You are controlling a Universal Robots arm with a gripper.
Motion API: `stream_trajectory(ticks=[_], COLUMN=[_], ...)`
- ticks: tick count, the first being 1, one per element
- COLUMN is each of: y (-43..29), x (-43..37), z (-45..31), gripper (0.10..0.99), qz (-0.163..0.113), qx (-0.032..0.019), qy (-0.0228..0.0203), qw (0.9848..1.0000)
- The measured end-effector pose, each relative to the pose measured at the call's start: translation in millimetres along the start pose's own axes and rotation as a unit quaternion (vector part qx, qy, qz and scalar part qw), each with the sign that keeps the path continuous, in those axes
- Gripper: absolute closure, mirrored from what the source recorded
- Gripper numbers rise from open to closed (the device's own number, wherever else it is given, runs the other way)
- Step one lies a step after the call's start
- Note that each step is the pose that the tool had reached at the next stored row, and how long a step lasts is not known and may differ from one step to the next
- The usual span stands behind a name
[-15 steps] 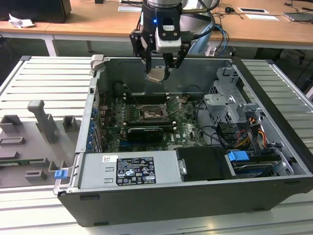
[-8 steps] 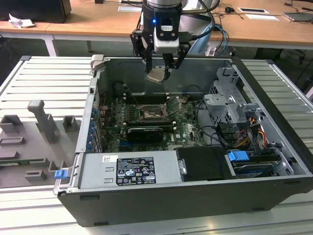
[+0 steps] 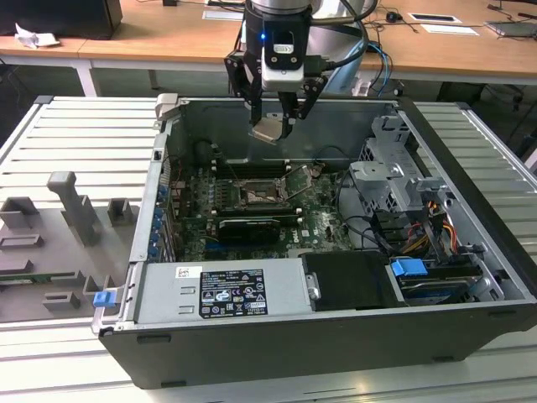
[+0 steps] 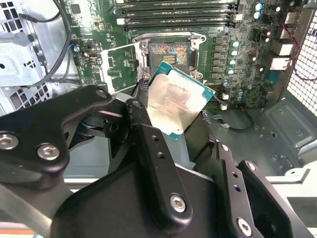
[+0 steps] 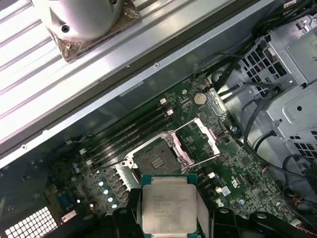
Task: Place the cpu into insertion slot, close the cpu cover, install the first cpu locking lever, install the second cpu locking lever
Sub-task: 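Place the cpu into insertion slot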
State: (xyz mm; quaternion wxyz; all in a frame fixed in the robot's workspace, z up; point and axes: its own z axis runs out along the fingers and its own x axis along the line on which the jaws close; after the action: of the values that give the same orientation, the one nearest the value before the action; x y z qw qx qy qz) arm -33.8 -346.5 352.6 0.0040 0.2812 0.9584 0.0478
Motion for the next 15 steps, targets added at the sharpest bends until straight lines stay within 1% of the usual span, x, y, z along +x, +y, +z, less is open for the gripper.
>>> stream_trajectory(ticks=[9, 15], y=[-0.1, -0.1], x=[0.0, 0.0], z=[0.6, 0.9], gripper=[0.549, 0.549], qz=[0.025, 0.041], qx=[-0.0005, -0.0008], qy=[-0.0023, -0.0038], qw=[0.9997, 0.9992])
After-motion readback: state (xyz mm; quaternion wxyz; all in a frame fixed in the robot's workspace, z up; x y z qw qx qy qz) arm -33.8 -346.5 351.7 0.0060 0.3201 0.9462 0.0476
